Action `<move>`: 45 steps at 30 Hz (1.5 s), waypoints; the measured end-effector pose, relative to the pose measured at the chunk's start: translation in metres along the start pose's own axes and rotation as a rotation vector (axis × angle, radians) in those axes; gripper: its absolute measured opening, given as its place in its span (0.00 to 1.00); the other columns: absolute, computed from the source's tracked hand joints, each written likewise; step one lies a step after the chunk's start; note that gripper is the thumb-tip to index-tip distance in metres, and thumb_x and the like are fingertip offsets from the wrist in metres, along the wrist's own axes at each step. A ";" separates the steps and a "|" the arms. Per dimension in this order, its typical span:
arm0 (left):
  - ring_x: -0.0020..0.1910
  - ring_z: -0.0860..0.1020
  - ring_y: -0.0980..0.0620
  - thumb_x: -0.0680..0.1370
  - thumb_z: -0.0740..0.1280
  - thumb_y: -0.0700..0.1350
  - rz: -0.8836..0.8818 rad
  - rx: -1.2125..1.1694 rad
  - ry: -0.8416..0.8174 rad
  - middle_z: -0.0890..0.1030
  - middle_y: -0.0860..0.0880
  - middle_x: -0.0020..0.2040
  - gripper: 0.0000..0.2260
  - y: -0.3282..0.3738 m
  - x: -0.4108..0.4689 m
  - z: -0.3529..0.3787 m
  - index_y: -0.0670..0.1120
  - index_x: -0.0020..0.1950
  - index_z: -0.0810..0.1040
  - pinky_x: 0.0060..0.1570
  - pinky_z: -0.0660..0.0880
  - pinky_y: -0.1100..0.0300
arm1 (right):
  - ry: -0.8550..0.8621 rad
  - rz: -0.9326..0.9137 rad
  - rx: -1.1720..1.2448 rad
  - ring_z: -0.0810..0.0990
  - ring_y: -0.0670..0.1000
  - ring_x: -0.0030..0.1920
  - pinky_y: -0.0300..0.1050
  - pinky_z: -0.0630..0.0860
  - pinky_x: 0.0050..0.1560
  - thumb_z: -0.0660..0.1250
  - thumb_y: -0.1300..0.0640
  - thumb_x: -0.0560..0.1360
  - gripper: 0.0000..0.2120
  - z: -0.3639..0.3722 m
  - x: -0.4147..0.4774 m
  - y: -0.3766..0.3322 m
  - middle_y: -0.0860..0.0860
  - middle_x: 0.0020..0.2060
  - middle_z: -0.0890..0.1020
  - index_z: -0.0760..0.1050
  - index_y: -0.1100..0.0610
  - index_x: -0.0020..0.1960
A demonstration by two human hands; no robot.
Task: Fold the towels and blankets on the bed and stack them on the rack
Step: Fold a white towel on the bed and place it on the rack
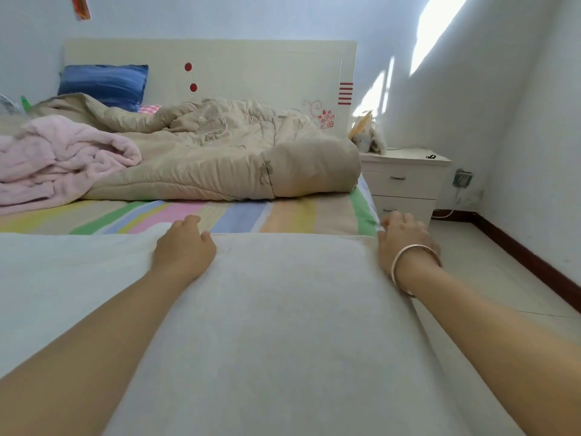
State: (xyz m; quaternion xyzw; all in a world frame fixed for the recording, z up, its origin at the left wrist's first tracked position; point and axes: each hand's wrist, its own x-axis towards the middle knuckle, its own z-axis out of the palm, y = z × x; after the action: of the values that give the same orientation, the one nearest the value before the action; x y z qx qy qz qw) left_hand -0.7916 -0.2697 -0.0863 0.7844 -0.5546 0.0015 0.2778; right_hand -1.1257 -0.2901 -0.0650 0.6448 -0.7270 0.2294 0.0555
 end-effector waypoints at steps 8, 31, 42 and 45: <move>0.78 0.52 0.53 0.85 0.50 0.51 0.244 -0.126 -0.446 0.53 0.51 0.80 0.22 0.031 -0.114 -0.057 0.51 0.79 0.58 0.76 0.48 0.56 | -0.592 -0.488 0.006 0.39 0.51 0.78 0.54 0.36 0.75 0.43 0.41 0.82 0.25 -0.078 -0.156 -0.086 0.46 0.79 0.46 0.51 0.44 0.78; 0.78 0.37 0.53 0.71 0.27 0.62 0.871 0.150 -0.583 0.38 0.48 0.80 0.39 -0.098 -0.563 -0.280 0.49 0.80 0.39 0.76 0.36 0.51 | -0.588 0.027 -0.153 0.31 0.48 0.76 0.52 0.32 0.74 0.14 0.27 0.54 0.55 -0.277 -0.679 -0.078 0.47 0.76 0.33 0.34 0.46 0.78; 0.69 0.72 0.50 0.83 0.41 0.58 1.031 0.099 -0.566 0.73 0.46 0.71 0.29 -0.215 -0.626 -0.354 0.47 0.71 0.73 0.67 0.58 0.53 | -0.401 0.542 0.054 0.39 0.52 0.78 0.50 0.41 0.76 0.46 0.39 0.81 0.30 -0.316 -0.807 -0.068 0.48 0.78 0.40 0.41 0.46 0.79; 0.70 0.71 0.50 0.83 0.41 0.58 1.005 0.072 -0.509 0.72 0.46 0.72 0.29 -0.223 -0.629 -0.357 0.47 0.72 0.72 0.69 0.53 0.54 | -0.243 0.642 0.151 0.46 0.53 0.78 0.52 0.48 0.76 0.48 0.43 0.82 0.28 -0.311 -0.806 -0.060 0.51 0.79 0.49 0.49 0.52 0.79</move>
State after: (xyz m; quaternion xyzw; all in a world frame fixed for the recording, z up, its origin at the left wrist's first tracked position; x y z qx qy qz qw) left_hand -0.7301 0.4849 -0.0766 0.4083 -0.9091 -0.0366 0.0736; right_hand -1.0042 0.5671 -0.0769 0.4082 -0.8749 0.2098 -0.1545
